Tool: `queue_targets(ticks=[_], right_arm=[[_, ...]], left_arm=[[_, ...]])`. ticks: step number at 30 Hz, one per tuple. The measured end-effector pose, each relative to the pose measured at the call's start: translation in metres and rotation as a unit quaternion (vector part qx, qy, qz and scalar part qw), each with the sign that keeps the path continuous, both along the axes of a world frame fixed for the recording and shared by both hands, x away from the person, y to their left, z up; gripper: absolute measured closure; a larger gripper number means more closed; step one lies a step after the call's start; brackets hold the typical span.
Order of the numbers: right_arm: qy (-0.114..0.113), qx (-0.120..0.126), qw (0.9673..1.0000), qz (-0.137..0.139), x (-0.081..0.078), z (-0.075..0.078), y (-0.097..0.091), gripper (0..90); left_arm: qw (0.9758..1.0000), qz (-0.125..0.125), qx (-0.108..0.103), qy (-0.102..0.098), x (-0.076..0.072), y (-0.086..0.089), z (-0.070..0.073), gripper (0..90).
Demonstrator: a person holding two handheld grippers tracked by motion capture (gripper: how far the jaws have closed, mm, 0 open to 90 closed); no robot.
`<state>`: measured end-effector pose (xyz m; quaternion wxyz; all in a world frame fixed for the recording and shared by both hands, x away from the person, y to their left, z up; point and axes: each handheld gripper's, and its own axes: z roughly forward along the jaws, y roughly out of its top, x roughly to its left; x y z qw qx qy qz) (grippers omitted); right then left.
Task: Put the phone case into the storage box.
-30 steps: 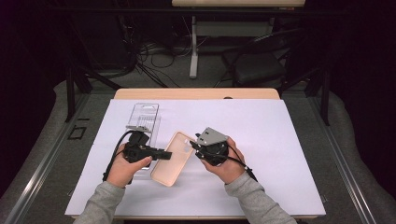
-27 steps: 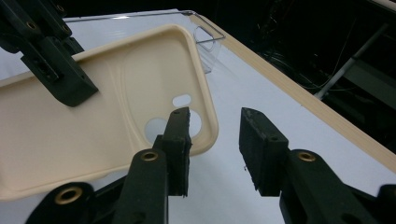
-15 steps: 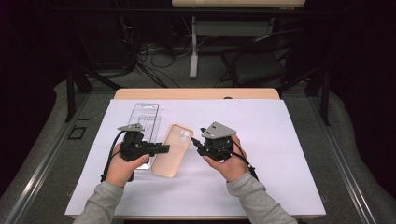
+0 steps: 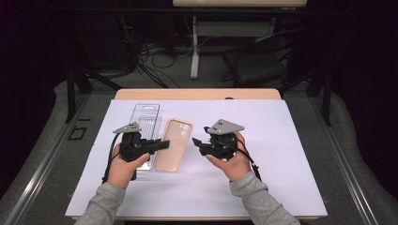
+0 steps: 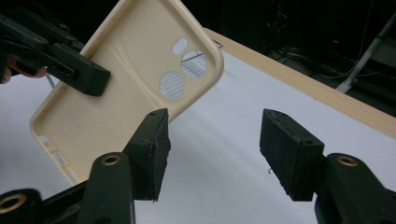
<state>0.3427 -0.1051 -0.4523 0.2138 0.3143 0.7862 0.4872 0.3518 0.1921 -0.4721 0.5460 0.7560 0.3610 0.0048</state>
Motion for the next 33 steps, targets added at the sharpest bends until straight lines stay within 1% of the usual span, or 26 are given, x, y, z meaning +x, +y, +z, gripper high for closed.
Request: queue_targets(ticks=[5,8,9,14,16,18,20,21,22,26,28,31,33], right_arm=[[0.022,0.017,0.9995,0.012,0.004,-0.002,-0.003,38.9],[0.037,0.032,0.9987,0.017,0.006,-0.003,-0.005,37.3],[0.041,0.037,0.9983,0.019,0.007,-0.004,-0.005,37.0],[0.061,0.067,0.9954,0.031,0.010,-0.005,-0.009,35.8],[0.070,0.077,0.9938,0.037,0.011,-0.005,-0.010,35.8],[0.084,0.094,0.9910,0.044,0.012,-0.006,-0.011,35.8],[0.097,0.116,0.9872,0.052,0.014,-0.007,-0.012,35.8],[0.106,0.123,0.9852,0.055,0.014,-0.008,-0.013,36.0],[0.111,0.129,0.9837,0.057,0.015,-0.008,-0.013,36.2],[0.125,0.144,0.9796,0.062,0.017,-0.011,-0.014,37.2],[0.132,0.152,0.9774,0.065,0.017,-0.012,-0.014,38.0],[0.141,0.157,0.9751,0.069,0.017,-0.013,-0.014,39.8],[0.149,0.163,0.9725,0.075,0.018,-0.014,-0.014,40.8]], left_arm=[[0.9998,0.004,-0.017,-0.011,-0.001,0.001,0.000,80.3],[0.9994,0.005,-0.032,-0.013,-0.002,0.001,0.000,80.3],[0.9993,0.003,-0.034,-0.014,-0.001,0.001,0.000,80.3],[0.9991,0.001,-0.039,-0.015,-0.002,0.000,-0.001,80.3],[0.9989,0.000,-0.046,-0.014,-0.003,0.000,-0.001,80.3],[0.9986,-0.002,-0.051,-0.015,-0.003,-0.001,-0.002,80.3],[0.9982,-0.005,-0.058,-0.013,-0.003,-0.001,-0.002,80.3],[0.9981,-0.005,-0.060,-0.014,-0.004,-0.002,-0.003,80.3],[0.9980,-0.007,-0.061,-0.015,-0.004,-0.003,-0.003,80.4],[0.9975,-0.011,-0.069,-0.013,-0.004,-0.004,-0.004,80.3],[0.9970,-0.012,-0.076,-0.008,-0.004,-0.004,-0.005,80.3],[0.9964,-0.014,-0.084,-0.005,-0.004,-0.004,-0.006,80.3],[0.9960,-0.015,-0.087,-0.005,-0.004,-0.004,-0.006,80.3]])
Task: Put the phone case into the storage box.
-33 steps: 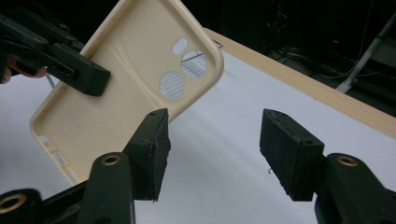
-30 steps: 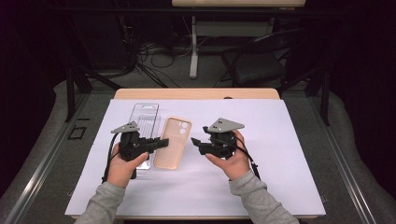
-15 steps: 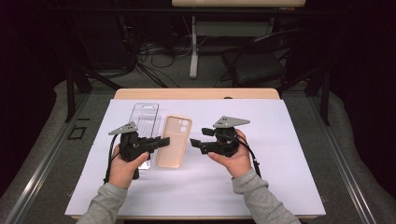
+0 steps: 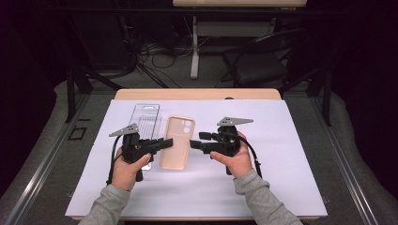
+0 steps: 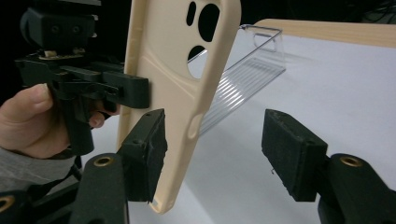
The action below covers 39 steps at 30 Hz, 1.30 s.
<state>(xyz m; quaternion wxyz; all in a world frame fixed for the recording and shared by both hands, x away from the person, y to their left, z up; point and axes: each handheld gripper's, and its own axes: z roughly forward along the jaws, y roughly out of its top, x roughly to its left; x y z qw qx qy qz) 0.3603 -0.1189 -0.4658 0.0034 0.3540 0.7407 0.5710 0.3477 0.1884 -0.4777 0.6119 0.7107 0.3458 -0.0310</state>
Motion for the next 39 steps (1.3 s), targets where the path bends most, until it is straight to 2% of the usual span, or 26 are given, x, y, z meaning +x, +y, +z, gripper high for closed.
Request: queue_targets(ticks=[8,20,31,39], right_arm=[[0.018,0.016,0.9996,0.016,0.000,-0.002,0.001,46.1],[0.024,0.011,0.9993,0.028,-0.002,-0.006,0.007,52.8],[0.032,0.025,0.9984,0.039,-0.003,-0.009,0.008,58.0],[0.037,0.026,0.9975,0.054,-0.003,-0.010,0.010,63.6]], left_arm=[[1.0000,-0.005,-0.008,-0.002,-0.001,-0.001,0.000,80.3],[0.9999,-0.005,-0.012,-0.006,-0.002,-0.002,0.001,80.3],[0.9997,-0.012,-0.016,-0.015,-0.003,-0.003,0.001,80.3],[0.9996,-0.015,-0.019,-0.012,-0.003,-0.004,0.001,80.3]])
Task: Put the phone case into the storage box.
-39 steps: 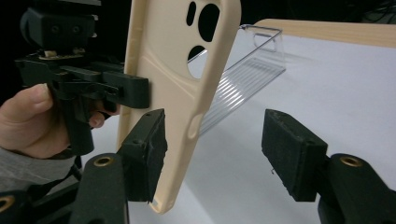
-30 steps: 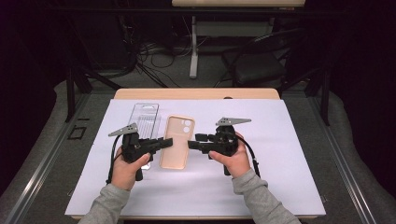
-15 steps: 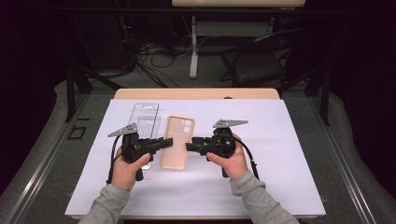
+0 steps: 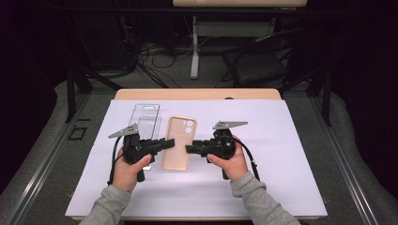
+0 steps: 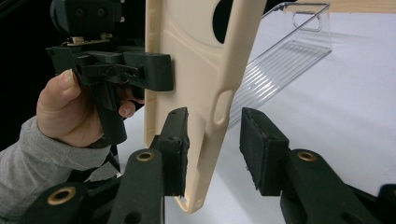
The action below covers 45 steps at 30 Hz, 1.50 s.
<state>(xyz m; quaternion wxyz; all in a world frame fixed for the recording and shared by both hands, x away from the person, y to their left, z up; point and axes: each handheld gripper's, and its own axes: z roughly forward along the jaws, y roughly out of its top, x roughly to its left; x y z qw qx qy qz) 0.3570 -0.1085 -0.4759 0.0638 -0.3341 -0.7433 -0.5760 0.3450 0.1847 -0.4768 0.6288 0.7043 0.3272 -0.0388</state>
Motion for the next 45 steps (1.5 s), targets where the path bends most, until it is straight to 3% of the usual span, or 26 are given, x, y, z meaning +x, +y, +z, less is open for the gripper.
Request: queue_targets(ticks=[10,32,45], right_arm=[[0.009,0.002,0.9999,0.014,0.0000,-0.0018,0.0013,69.0],[0.015,0.007,0.9997,0.018,0.0016,-0.0040,-0.0002,78.9],[0.040,0.013,0.9990,0.012,0.0023,-0.0058,-0.0008,80.5]], left_arm=[[1.0000,0.000,-0.004,0.005,0.0001,-0.0004,-0.0005,80.4],[0.9999,-0.008,-0.008,0.007,0.0005,-0.0009,-0.0011,80.3],[0.9999,-0.010,-0.005,0.011,0.0010,-0.0018,-0.0022,80.2]])
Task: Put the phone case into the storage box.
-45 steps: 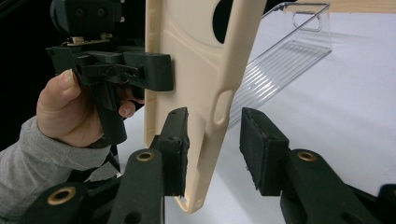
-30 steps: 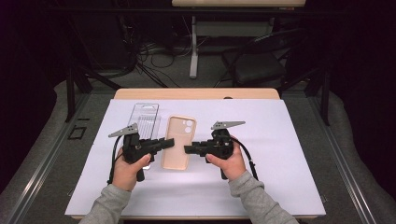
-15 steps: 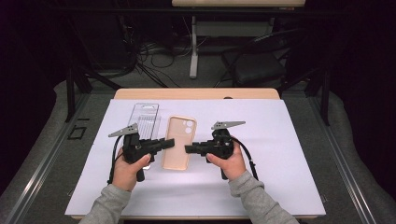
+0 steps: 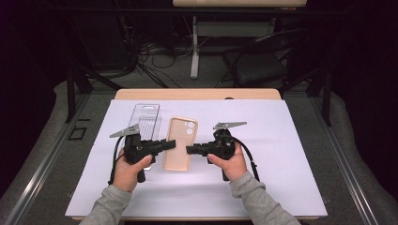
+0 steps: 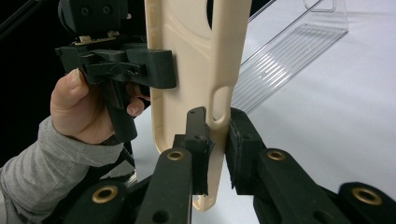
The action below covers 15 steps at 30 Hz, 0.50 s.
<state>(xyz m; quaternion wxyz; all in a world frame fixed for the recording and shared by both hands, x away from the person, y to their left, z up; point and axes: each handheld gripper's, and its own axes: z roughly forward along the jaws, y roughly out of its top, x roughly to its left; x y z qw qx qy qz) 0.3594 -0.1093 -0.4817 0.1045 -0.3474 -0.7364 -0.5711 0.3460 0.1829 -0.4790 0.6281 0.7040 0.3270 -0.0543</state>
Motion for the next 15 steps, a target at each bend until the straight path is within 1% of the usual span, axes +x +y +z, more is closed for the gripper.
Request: queue_targets(ticks=[8,15], right_arm=[[0.002,-0.002,1.0000,-0.005,-0.0005,-0.0005,0.0000,80.7],[0.001,-0.004,1.0000,-0.007,-0.0010,-0.0003,-0.0002,80.9]], left_arm=[[1.0000,0.001,0.002,0.000,0.0002,-0.0004,-0.0007,80.2],[1.0000,0.003,0.007,-0.006,-0.0002,-0.0009,-0.0006,80.1]])
